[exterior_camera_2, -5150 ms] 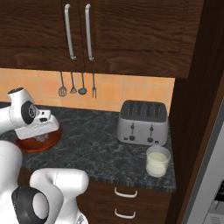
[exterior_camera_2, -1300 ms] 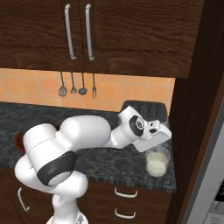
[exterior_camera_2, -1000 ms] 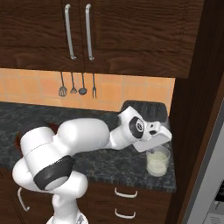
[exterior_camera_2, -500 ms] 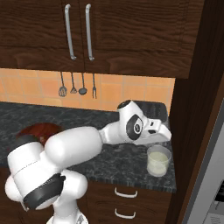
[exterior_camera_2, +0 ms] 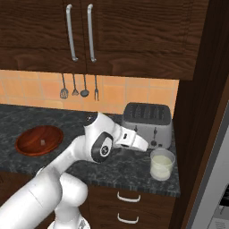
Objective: Grab a lemon wedge from the fridge and one ice cube from the ice bowl, and put them in the glass of lemonade.
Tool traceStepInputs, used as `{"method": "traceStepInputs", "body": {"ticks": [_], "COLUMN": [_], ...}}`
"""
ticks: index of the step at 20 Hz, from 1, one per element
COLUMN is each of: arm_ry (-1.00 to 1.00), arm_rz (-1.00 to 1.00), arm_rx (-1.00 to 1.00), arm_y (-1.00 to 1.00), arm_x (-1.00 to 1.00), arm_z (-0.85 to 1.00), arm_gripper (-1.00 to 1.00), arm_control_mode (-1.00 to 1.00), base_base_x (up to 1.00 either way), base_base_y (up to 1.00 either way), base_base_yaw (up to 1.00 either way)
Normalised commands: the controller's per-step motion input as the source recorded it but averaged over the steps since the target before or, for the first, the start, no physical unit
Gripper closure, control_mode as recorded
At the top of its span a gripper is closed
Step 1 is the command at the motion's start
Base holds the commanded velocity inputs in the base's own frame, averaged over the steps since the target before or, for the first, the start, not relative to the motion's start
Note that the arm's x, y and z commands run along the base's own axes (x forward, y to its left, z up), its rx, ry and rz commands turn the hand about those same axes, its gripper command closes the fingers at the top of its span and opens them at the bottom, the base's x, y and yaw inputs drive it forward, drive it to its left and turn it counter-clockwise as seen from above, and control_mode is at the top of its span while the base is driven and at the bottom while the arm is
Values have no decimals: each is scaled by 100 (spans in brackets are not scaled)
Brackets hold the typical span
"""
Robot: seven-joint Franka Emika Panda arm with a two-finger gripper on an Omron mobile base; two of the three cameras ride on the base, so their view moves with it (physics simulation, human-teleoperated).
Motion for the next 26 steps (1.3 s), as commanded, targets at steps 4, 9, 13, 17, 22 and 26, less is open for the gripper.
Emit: {"method": "traceStepInputs", "body": {"ticks": [4, 9, 13, 17, 22, 26], "arm_ry": [-23, -18, -14, -25, -35, -21], "arm_rz": [4, 8, 12, 28, 45, 29], "arm_rx": [4, 10, 12, 9, 19, 8], "arm_y": [100, 100, 97, 81, 38, 40], "arm_x": [-51, -45, -50, -47, -49, -29], "arm_z": [31, 40, 42, -18, -43, -46], "arm_gripper": [-100, -100, -100, -100, -100, -100], "arm_control_mode": [-100, -100, -100, -100, -100, -100], "base_base_x": [0, 0, 0, 0, 0, 0], "base_base_y": [0, 0, 0, 0, 0, 0], "base_base_yaw": [0, 0, 0, 0, 0, 0]}}
